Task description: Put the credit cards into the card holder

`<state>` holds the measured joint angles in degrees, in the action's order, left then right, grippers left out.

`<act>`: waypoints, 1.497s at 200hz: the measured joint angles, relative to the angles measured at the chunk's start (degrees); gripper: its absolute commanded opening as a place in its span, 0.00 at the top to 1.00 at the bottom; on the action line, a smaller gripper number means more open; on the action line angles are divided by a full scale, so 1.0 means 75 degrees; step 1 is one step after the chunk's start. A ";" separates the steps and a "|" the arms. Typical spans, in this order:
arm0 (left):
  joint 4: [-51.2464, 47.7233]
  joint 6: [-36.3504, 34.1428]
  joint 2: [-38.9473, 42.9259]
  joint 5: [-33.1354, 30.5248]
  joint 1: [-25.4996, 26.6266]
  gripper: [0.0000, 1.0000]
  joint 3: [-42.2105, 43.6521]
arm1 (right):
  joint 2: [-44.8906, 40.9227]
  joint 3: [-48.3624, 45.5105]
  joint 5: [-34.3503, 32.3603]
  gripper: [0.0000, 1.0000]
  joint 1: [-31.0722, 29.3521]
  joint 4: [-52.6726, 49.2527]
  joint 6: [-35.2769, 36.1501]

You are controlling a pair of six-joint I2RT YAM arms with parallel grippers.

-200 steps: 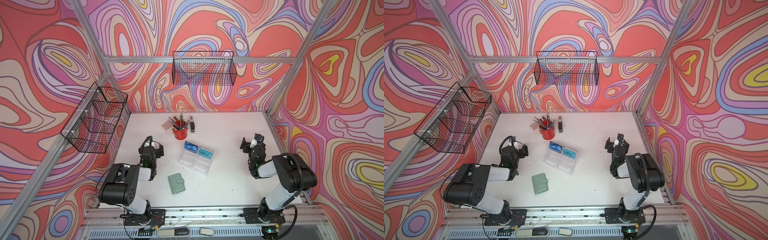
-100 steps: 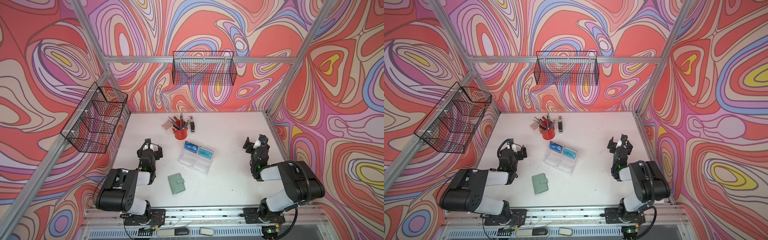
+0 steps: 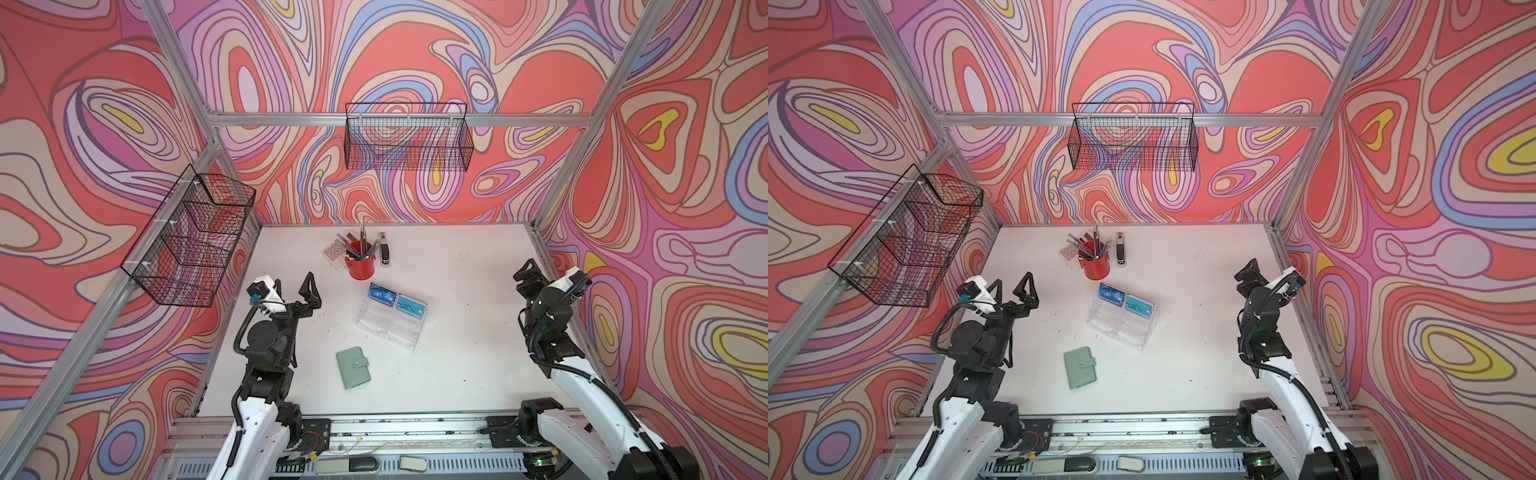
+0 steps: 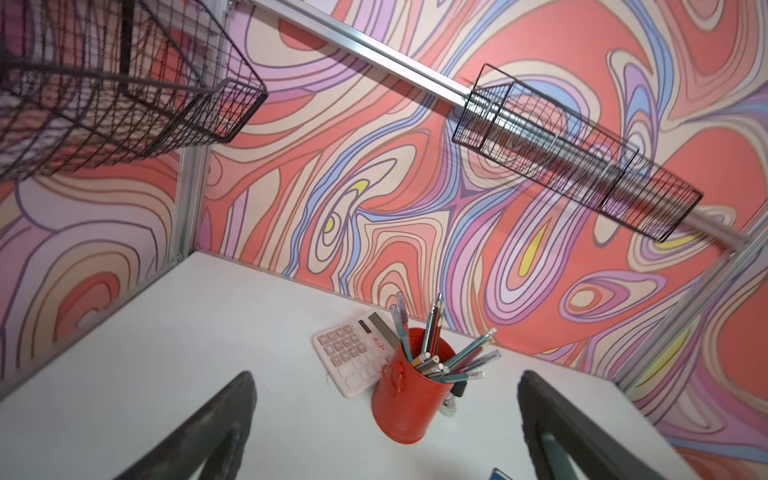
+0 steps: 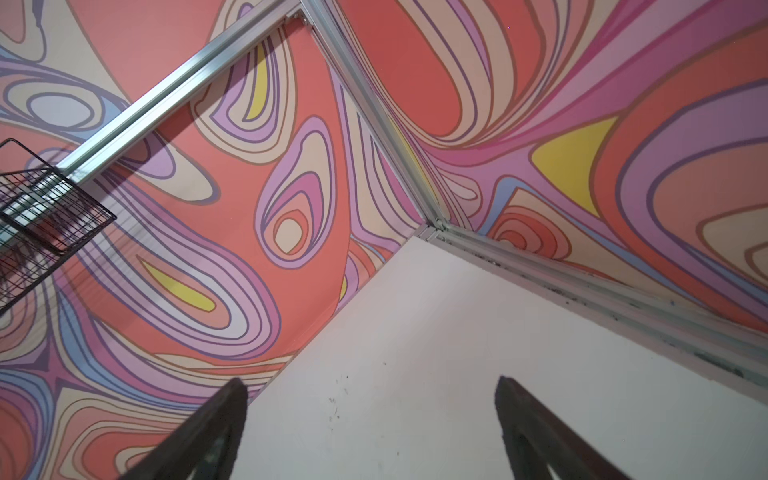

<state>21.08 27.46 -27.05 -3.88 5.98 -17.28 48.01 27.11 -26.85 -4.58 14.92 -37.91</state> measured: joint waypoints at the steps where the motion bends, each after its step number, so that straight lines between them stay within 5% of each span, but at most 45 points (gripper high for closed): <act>1: -0.0073 0.0067 0.0102 -0.0006 -0.0003 0.00 0.0032 | -0.0029 -0.0003 0.0041 0.02 0.0000 -0.0035 0.0000; 50: -0.2600 0.1737 0.3008 -0.0058 -0.0012 0.00 0.0673 | -0.0519 -0.0350 0.2597 0.02 -0.0023 -0.0189 -0.0108; 75: -0.3879 0.1888 0.3212 -0.0055 -0.0012 0.06 0.0303 | 0.0455 -0.0163 0.3468 0.03 -0.0810 -0.0283 -0.0082; 129: -0.5761 0.2294 0.0157 0.0813 -0.0012 0.37 -0.1361 | 0.2492 0.1262 0.2084 0.13 -0.5625 -0.0379 0.0297; 186: -0.6948 0.2632 -0.2276 0.1734 0.0289 0.54 -0.2017 | 0.4607 0.1804 0.0431 0.23 -0.8460 0.0463 0.0017; 234: -0.7941 0.2774 -0.1856 0.1087 0.1486 0.54 -0.1938 | 0.5995 0.2664 0.0093 0.28 -0.9139 0.0484 -0.0245; 299: -0.8279 0.2830 -0.0807 0.1367 0.1600 0.56 -0.0664 | 0.7385 0.2634 0.0076 0.33 -0.9151 0.0702 -0.0924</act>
<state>-41.01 48.69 -33.10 6.37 17.98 -22.26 103.39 46.87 -26.28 -73.21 20.18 -44.84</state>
